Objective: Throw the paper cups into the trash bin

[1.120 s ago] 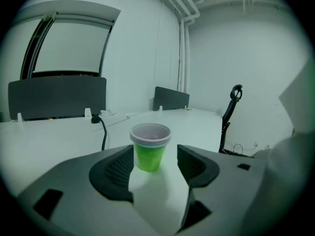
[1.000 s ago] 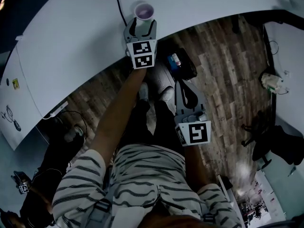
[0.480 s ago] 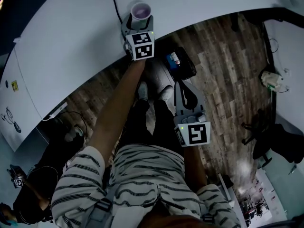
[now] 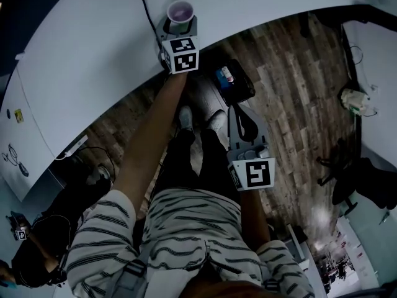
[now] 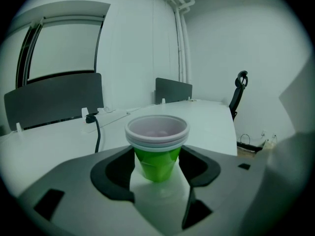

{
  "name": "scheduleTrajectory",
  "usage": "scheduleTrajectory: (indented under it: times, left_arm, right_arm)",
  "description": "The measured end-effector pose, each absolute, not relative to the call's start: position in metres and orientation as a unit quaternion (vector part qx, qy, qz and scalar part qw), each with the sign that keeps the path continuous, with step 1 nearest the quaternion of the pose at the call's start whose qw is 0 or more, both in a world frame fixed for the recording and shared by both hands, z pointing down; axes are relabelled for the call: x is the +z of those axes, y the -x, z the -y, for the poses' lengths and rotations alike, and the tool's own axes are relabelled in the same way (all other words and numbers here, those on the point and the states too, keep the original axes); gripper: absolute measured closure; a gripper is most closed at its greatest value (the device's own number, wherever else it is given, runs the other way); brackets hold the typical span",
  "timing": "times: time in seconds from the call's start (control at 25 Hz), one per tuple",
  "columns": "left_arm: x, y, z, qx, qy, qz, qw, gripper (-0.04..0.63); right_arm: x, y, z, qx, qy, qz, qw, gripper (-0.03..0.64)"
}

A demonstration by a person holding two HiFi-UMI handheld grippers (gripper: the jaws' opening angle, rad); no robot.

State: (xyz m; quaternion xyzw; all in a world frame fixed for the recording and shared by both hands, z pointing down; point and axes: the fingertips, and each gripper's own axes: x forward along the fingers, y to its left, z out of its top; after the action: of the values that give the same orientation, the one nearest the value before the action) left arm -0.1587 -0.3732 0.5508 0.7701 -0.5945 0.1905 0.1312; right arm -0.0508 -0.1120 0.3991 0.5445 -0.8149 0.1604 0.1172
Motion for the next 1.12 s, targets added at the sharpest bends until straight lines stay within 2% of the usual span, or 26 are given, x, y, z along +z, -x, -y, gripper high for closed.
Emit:
scheduleTrajectory:
  times: [0.4, 1.12]
  left_arm:
    - [0.534, 0.156, 0.367, 0.168, -0.773, 0.594, 0.146, 0.313]
    - [0.461, 0.145, 0.326, 0.131, -0.791, 0.585, 0.124, 0.316]
  right_arm:
    - [0.394, 0.043, 0.106, 0.157, -0.556, 0.809, 0.107, 0.607]
    - [0.363, 0.017, 0.082, 0.136, -0.584, 0.796, 0.079, 0.607]
